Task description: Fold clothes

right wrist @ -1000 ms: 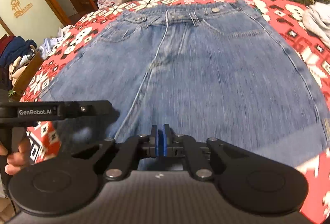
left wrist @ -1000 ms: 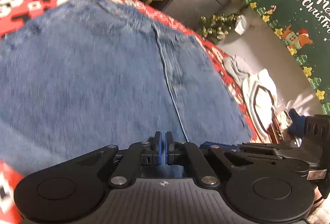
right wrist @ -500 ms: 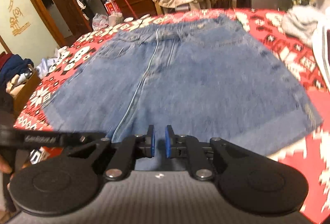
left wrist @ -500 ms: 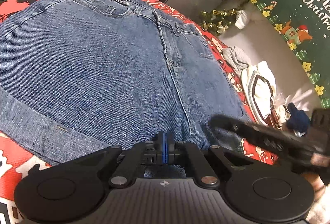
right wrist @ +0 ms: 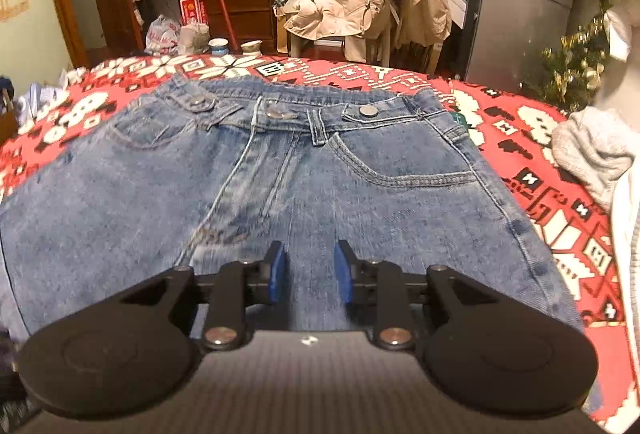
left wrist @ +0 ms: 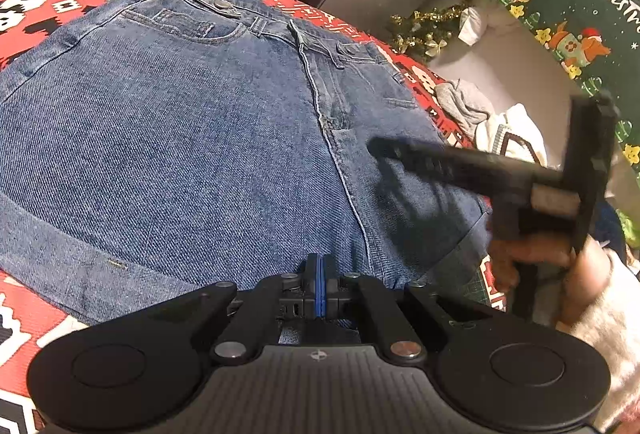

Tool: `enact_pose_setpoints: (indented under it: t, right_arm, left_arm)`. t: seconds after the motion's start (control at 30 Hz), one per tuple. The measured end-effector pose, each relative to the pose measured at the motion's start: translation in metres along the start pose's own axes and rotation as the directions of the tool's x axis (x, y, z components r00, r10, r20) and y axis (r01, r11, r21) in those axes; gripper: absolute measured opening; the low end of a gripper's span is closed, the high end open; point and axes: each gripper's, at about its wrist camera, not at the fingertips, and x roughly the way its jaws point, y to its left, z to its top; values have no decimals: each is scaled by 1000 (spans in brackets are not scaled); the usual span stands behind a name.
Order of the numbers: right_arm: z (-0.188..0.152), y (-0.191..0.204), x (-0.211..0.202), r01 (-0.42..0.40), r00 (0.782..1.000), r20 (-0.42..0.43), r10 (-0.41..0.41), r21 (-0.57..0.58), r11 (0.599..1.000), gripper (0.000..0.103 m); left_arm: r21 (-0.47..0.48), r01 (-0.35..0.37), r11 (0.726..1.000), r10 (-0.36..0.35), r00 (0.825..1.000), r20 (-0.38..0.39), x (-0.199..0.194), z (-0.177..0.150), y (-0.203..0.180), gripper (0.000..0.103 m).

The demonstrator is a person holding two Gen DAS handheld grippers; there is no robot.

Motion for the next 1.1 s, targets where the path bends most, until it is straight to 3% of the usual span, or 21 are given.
enact_pose_setpoints:
  t: [0.1,0.23,0.47,0.67,0.9,1.0,1.1]
  right_arm:
    - [-16,-2,-15,3,1000,-13,-3,-24,1000,36]
    - [-35,-18,-37,-37,999,-33,39,41,998,46]
    - [-57,-20,-58,-38,998,-38,42,105,994,60]
    - [-60,-21,-66,-43,998,-34,47,117,992,78]
    - [-46,-19,-89,-16,999,38,12,117,993,102]
    - [-43,-16,-103,40,995,83,-48,97,994,102]
    - [-48,-19,-111,-2,996,85,-6,93,996,102]
  left_arm:
    - [24,-19,1000,19,1000,-3,1,1,-4,3]
    - [61,-48,997,48,999,-6,2,2,-11,3]
    - [100,-73,992,76,997,-25,5,6,-17,2]
    - [88,-61,994,63,998,-25,6,8,-14,3]
    - [89,-66,994,68,998,-19,3,8,-18,4]
    - [72,-38,997,37,999,19,-11,10,-17,4]
    - [61,19,998,-24,997,78,-30,13,-11,5]
